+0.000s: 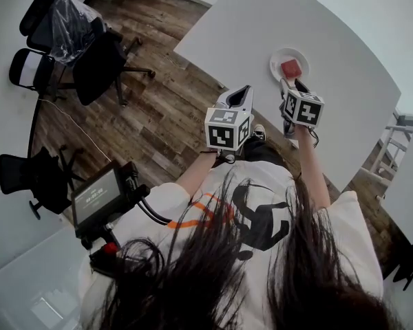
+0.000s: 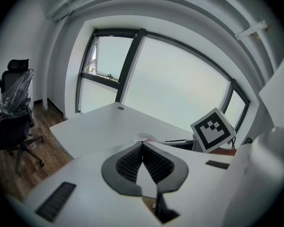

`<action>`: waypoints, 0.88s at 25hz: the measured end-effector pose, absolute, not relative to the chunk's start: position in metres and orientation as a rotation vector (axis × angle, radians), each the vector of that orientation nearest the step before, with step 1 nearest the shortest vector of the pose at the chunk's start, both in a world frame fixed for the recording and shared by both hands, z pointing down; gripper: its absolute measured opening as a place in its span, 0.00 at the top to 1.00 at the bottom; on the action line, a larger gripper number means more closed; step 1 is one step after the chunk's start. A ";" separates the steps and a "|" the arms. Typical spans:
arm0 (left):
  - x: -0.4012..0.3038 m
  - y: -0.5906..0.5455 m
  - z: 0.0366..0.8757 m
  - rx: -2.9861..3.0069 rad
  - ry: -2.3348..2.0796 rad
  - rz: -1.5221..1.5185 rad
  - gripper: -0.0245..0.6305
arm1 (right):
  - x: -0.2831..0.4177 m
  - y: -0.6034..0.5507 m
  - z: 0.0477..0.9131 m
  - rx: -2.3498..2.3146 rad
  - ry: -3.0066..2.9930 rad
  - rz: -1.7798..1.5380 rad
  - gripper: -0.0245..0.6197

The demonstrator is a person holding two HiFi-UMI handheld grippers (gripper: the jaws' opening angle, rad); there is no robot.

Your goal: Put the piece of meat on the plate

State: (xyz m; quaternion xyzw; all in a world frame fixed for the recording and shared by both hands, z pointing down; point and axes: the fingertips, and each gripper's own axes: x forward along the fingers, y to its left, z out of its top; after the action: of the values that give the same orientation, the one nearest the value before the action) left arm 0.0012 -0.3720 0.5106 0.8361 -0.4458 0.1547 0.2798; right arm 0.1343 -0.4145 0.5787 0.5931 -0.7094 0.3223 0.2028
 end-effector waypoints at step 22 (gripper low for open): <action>-0.045 -0.252 0.497 2.305 -1.094 0.325 0.96 | 0.037 -0.242 0.522 1.778 -2.186 1.165 0.93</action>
State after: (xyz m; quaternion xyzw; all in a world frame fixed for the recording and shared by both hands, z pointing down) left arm -0.0454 -0.2525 0.4970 0.8601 -0.4081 0.1211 0.2811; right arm 0.0368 -0.2420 0.5222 0.5824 -0.7163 0.3815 0.0462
